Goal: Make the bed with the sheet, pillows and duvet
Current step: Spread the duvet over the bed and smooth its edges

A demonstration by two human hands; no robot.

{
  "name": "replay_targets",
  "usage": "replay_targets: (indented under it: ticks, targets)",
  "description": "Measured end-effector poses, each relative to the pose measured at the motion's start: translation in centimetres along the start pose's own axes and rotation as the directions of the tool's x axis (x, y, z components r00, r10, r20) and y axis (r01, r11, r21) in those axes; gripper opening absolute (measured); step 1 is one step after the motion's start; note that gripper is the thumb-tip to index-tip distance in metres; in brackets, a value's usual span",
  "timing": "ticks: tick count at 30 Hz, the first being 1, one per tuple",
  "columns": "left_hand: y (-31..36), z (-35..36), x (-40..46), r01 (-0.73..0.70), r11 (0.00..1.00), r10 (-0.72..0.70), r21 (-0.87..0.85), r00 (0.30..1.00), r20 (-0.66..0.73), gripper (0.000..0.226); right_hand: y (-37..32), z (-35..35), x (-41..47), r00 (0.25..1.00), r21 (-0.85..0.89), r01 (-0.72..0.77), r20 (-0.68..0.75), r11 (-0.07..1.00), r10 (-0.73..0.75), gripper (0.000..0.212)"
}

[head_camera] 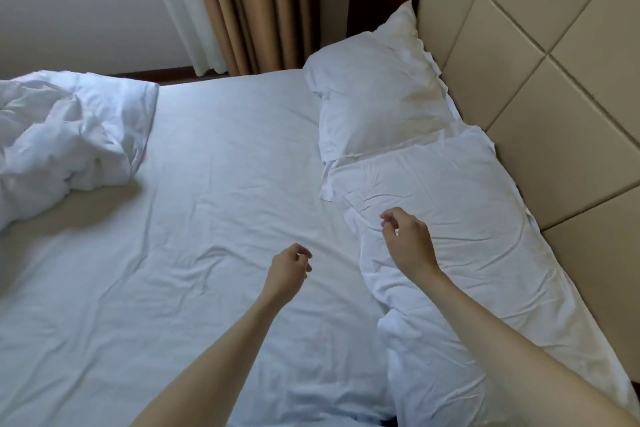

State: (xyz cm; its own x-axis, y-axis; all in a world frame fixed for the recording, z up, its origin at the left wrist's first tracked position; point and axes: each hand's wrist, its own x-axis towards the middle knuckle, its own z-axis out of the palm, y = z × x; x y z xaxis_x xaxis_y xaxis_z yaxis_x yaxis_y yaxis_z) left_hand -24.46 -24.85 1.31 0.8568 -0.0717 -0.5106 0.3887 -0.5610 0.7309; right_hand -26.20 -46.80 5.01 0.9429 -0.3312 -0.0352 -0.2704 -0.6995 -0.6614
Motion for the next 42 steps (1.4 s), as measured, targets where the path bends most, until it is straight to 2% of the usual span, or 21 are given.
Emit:
replay_targets:
  ticks: [8, 15, 21, 29, 42]
  targets:
    - [-5.2, -10.5, -4.0, -0.043, 0.993, 0.033, -0.111, 0.995, -0.092, 0.027, -11.6, 5.1, -5.1, 1.0, 0.095, 0.017, 0.018, 0.995, -0.018, 0.021]
    - [-9.5, -22.4, -8.8, -0.162, 0.974, 0.138, -0.16, 0.978, -0.154, 0.028, -22.9, 9.5, -10.6, 0.997, 0.222, 0.071, -0.044, 0.972, -0.063, 0.02]
    - [-10.4, -30.5, -11.5, -0.25, 0.937, 0.191, -0.245, 0.952, -0.239, 0.027, -29.7, 11.3, -12.6, 0.993, 0.285, 0.112, -0.06, 0.952, -0.099, 0.021]
    - [-8.0, -35.7, -11.3, -0.322, 0.873, 0.206, -0.366, 0.924, -0.321, 0.028, -33.9, 11.1, -11.0, 0.987, 0.346, 0.157, -0.074, 0.925, -0.14, 0.021]
    - [-9.1, -38.3, -10.6, -0.319, 0.806, 0.087, -0.499, 0.897, -0.433, 0.025, -37.2, 13.0, -7.3, 0.979, 0.383, 0.176, 0.031, 0.907, -0.203, 0.019]
